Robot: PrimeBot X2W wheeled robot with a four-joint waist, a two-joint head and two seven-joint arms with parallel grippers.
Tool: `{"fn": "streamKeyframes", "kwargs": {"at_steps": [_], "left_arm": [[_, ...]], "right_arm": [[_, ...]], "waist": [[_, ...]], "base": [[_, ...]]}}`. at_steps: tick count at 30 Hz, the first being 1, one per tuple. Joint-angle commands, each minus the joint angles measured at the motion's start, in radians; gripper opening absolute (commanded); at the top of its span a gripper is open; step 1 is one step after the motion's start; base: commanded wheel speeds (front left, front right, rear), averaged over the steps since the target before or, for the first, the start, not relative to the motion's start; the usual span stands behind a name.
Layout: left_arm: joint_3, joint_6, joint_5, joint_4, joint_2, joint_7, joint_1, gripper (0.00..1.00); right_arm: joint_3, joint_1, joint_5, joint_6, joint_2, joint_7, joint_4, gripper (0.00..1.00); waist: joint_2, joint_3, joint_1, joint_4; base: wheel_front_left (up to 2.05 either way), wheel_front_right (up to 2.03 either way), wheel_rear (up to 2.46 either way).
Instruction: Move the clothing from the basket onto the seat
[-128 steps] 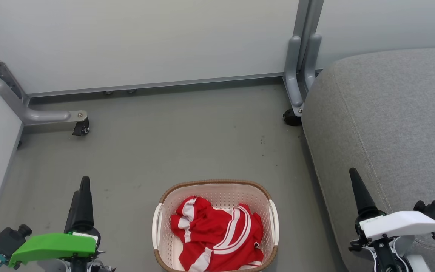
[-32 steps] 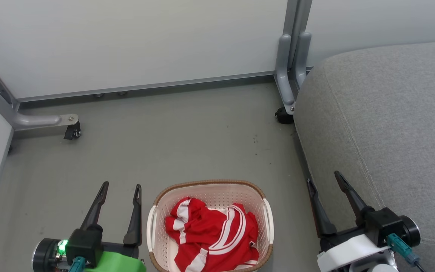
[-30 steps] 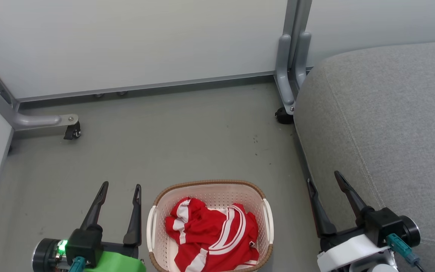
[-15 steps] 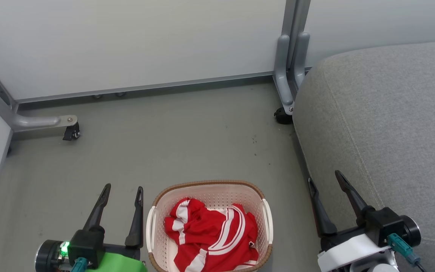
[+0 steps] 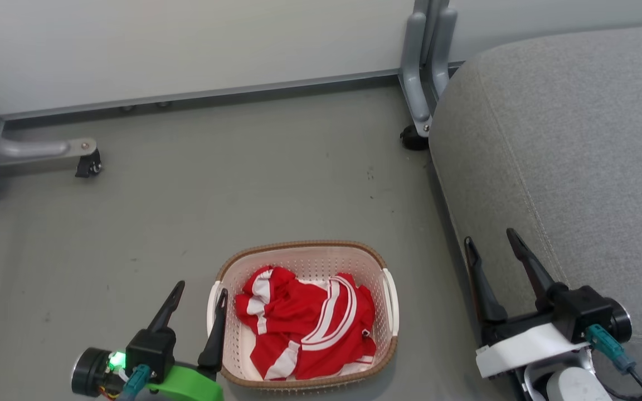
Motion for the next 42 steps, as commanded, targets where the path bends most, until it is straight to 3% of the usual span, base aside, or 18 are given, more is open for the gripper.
{"fn": "streamKeyframes", "kwargs": {"at_steps": [1,11,21,31,42], "left_arm": [[-0.011,-0.003,0.017,0.011,0.016,0.001,-0.037,1.00],[-0.206,-0.003,0.123,0.206,0.114,0.001,-0.301,1.00],[-0.437,-0.001,0.128,0.459,0.171,0.001,-0.636,1.00],[-0.628,-0.001,0.165,0.720,0.183,0.001,-0.872,1.00],[-0.698,0.009,0.214,0.884,0.191,0.002,-1.015,1.00]], "right_arm": [[-0.006,-0.026,0.001,0.000,-0.004,-0.003,-0.008,1.00],[-0.025,-0.177,0.004,0.000,-0.003,-0.003,-0.031,1.00],[-0.056,-0.282,0.051,0.000,-0.003,-0.003,-0.060,1.00],[-0.041,-0.342,0.114,0.000,-0.003,-0.003,-0.077,1.00],[-0.024,-0.373,0.184,0.000,-0.003,-0.003,-0.083,1.00]], "waist": [[-0.0001,0.098,0.0000,-0.006],[-0.0001,0.370,0.0000,-0.038],[-0.0001,0.595,0.0000,-0.093],[-0.0001,0.747,0.0000,-0.152],[-0.0001,0.849,0.0000,-0.204]], "base": [[0.00,0.00,0.00],[0.00,0.00,0.00],[0.00,0.00,0.00],[0.00,0.00,0.00],[0.00,0.00,0.00]]}}
